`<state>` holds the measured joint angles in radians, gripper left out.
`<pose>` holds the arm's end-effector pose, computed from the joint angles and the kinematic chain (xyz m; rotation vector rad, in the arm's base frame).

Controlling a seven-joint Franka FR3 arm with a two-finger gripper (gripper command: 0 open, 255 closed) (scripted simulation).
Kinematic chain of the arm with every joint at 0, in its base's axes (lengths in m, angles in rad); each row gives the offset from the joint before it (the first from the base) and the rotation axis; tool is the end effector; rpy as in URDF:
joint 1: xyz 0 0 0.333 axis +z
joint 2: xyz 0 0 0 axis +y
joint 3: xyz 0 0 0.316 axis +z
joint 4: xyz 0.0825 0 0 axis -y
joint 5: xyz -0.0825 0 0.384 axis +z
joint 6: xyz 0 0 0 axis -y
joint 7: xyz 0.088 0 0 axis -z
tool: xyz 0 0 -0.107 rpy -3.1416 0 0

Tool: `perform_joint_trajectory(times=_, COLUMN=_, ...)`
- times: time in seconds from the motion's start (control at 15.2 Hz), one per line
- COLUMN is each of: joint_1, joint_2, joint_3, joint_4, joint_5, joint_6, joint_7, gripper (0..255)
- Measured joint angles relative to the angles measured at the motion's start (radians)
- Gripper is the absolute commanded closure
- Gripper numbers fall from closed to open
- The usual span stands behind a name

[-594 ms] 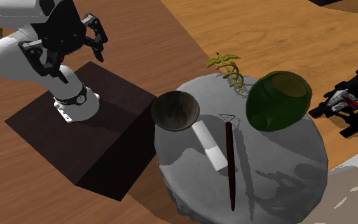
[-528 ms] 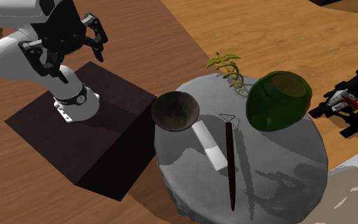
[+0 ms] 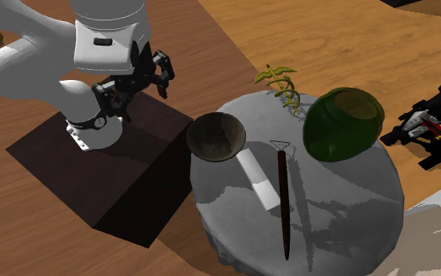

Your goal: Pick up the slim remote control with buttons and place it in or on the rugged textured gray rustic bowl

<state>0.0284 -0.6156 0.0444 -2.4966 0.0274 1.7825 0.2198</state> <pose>0.3517 0.0290 0.4846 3.1142 -0.2552 -0.1532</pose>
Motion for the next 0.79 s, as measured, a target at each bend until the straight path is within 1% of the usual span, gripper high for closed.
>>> perform_joint_trajectory(times=0.26, joint_1=0.007, joint_2=0.132, joint_3=0.040, joint_4=0.004, joint_5=0.018, joint_6=0.144, joint_7=0.066, gripper=0)
perform_joint_trajectory(times=0.66, joint_1=0.012, joint_2=0.358, joint_3=0.093, joint_4=0.053, joint_5=0.016, joint_6=0.342, joint_7=0.168, gripper=0)
perform_joint_trajectory(times=0.79, joint_1=0.009, joint_2=0.427, joint_3=0.102, joint_4=0.096, joint_5=0.006, joint_6=0.375, joint_7=0.198, gripper=0)
